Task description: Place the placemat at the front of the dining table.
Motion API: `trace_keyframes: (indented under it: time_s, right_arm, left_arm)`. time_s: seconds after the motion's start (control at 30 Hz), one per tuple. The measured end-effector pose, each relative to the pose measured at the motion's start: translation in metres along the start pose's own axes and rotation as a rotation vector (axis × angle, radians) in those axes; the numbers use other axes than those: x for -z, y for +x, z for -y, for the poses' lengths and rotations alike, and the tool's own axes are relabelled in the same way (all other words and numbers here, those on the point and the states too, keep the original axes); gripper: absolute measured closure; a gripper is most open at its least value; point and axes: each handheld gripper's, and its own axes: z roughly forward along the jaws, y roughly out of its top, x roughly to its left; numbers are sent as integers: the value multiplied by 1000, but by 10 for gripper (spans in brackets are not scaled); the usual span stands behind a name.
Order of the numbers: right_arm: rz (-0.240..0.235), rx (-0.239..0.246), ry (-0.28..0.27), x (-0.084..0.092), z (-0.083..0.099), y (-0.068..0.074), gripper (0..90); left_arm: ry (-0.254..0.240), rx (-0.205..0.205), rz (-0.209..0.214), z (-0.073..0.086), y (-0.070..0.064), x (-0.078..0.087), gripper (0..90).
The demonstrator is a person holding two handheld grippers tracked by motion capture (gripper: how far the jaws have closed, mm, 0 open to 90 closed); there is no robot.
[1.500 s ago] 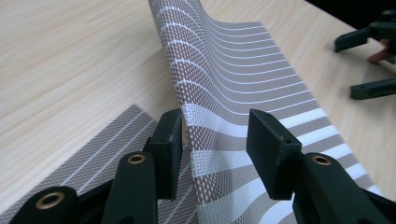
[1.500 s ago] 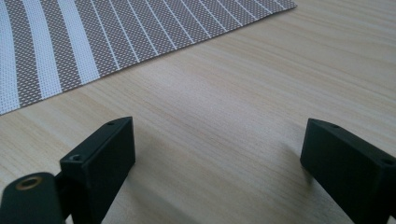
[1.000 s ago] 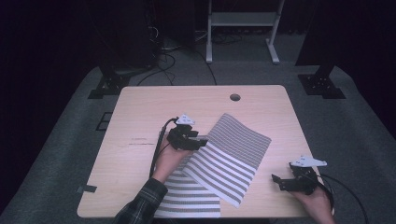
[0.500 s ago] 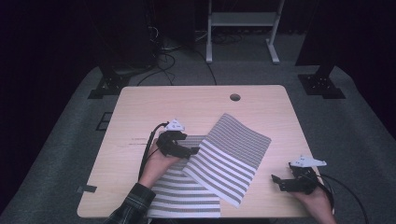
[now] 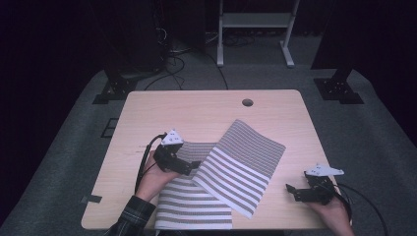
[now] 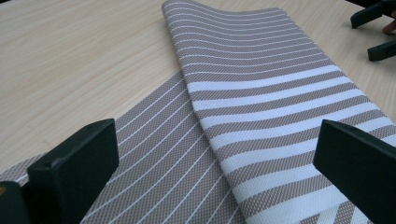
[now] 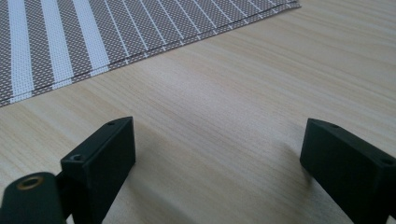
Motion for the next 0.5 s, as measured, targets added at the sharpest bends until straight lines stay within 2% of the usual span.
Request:
trace_keyframes:
  time_s: [0.13, 0.5]
  right_arm:
    - [1, -1, -1, 0, 0, 0, 92]
    - [8, -7, 0, 1, 1, 1, 92]
  left_arm:
    - [-13, 1, -7, 6, 2, 11, 0]
    - [4, 9, -19, 29, 8, 30, 0]
